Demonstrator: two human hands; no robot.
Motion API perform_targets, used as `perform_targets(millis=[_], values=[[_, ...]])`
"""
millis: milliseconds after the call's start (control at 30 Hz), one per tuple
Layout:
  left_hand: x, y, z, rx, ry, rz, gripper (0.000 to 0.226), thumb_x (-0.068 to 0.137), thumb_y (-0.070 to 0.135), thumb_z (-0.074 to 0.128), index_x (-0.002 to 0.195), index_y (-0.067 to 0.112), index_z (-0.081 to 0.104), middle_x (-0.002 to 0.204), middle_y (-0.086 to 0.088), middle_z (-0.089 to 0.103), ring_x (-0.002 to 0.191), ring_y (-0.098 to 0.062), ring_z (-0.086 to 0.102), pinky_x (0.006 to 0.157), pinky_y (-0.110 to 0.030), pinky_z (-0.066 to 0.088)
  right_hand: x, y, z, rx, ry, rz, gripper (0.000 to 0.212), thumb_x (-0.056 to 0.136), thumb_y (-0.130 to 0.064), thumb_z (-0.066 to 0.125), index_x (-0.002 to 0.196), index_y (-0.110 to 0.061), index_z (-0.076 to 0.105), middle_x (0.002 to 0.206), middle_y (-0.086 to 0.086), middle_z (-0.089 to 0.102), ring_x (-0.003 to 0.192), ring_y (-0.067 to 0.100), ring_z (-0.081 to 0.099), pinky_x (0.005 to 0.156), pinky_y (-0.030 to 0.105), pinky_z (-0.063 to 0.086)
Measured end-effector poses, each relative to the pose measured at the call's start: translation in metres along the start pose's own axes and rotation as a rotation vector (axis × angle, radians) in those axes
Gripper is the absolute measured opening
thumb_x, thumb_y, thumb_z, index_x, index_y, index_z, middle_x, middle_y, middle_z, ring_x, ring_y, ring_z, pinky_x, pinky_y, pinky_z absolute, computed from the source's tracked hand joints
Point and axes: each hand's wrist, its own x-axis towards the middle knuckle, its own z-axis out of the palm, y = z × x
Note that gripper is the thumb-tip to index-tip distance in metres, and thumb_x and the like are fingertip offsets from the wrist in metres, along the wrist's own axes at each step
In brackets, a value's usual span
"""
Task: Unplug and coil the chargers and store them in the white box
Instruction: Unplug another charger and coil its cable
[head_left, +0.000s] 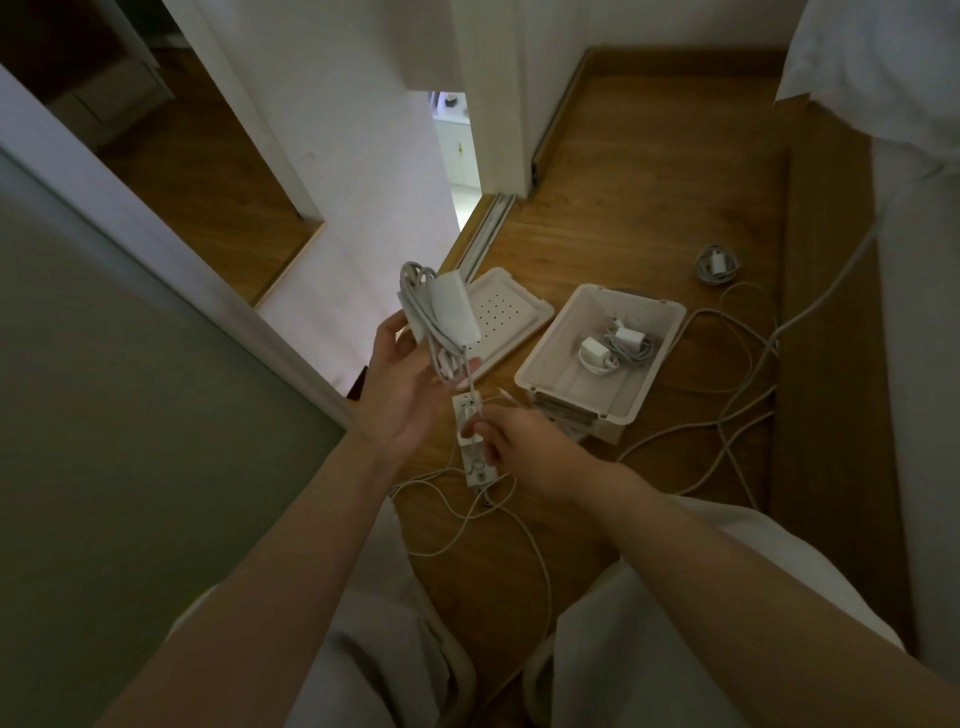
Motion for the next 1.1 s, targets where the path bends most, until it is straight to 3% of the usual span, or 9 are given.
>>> perform_targets(millis=[167,233,367,500,600,767,867,967,1100], values=[[0.004,-0.001,-0.004,0.303,0.368,0.104,0.041,0.086,0.008,0.065,0.115,0.025,0.043,0.114,0.002,0.054,0.108,-0.022,0.059,0.076,-0.033,0.057,-0.008,-0.009,0.010,-0.140,-0.051,-0.081,0.025,0.101,-0.027,0.037,0.118,-0.017,0.052,0.093,0.000,0.061,0.076,0.008,0.053,0.067,0.024,0.040],[0.007,-0.002,-0.012,0.505,0.536,0.197,0.042,0.084,0.011,0.068,0.116,0.023,0.043,0.112,0.004,0.049,0.107,-0.020,0.057,0.078,-0.029,0.056,-0.010,-0.013,0.013,-0.220,-0.042,-0.115,0.023,0.101,-0.030,0.037,0.109,-0.017,0.054,0.085,-0.002,0.056,0.072,0.010,0.050,0.061,0.025,0.035],[0.012,0.005,-0.033,0.797,0.617,0.325,0.045,0.081,0.005,0.069,0.118,0.016,0.045,0.112,0.002,0.046,0.108,-0.022,0.055,0.085,-0.035,0.055,-0.012,-0.017,0.006,-0.305,0.051,-0.150,0.028,0.100,-0.033,0.036,0.099,-0.020,0.060,0.074,-0.008,0.051,0.064,0.009,0.047,0.058,0.025,0.035],[0.013,0.010,-0.042,0.937,0.489,0.249,0.042,0.081,0.005,0.069,0.113,0.017,0.044,0.112,0.001,0.046,0.104,-0.021,0.054,0.081,-0.043,0.056,-0.007,-0.011,-0.012,-0.317,0.248,-0.133,0.030,0.099,-0.036,0.035,0.096,-0.025,0.062,0.084,-0.007,0.064,0.071,0.010,0.058,0.058,0.016,0.040],[0.012,0.005,-0.042,1.150,0.294,0.277,0.037,0.080,0.009,0.071,0.106,0.020,0.047,0.109,0.001,0.049,0.104,-0.020,0.054,0.077,-0.035,0.056,-0.004,-0.004,-0.022,-0.276,0.383,-0.098,0.028,0.098,-0.036,0.039,0.094,-0.025,0.064,0.085,-0.012,0.059,0.076,0.006,0.053,0.062,0.019,0.035],[0.008,-0.008,-0.037,1.460,-0.057,0.225,0.030,0.080,0.011,0.071,0.105,0.018,0.055,0.119,-0.003,0.055,0.114,-0.020,0.049,0.085,-0.029,0.050,-0.001,0.010,-0.032,-0.317,0.455,-0.057,0.024,0.097,-0.032,0.044,0.096,-0.021,0.065,0.093,-0.006,0.062,0.086,0.010,0.046,0.072,0.024,0.033],[0.005,-0.009,-0.032,1.448,-0.130,0.130,0.030,0.081,0.011,0.070,0.106,0.018,0.055,0.115,0.002,0.055,0.108,-0.012,0.047,0.079,-0.019,0.045,0.000,0.016,-0.036,-0.345,0.447,-0.024,0.025,0.096,-0.032,0.044,0.096,-0.019,0.064,0.095,-0.003,0.062,0.091,0.016,0.048,0.080,0.030,0.038],[0.004,-0.002,-0.031,1.344,-0.237,0.024,0.029,0.081,0.014,0.070,0.105,0.021,0.055,0.113,-0.001,0.057,0.108,-0.016,0.054,0.080,-0.023,0.053,0.004,0.022,-0.038,-0.311,0.458,0.023,0.027,0.097,-0.031,0.042,0.097,-0.016,0.064,0.096,0.000,0.060,0.094,0.019,0.049,0.085,0.036,0.041],[0.000,0.008,-0.027,1.129,-0.238,-0.069,0.033,0.083,0.001,0.065,0.112,0.016,0.057,0.114,-0.002,0.057,0.101,-0.009,0.058,0.069,-0.017,0.055,0.008,0.024,-0.040,-0.172,0.485,0.021,0.027,0.098,-0.031,0.040,0.091,-0.018,0.063,0.084,-0.008,0.050,0.089,0.016,0.047,0.078,0.030,0.038]])
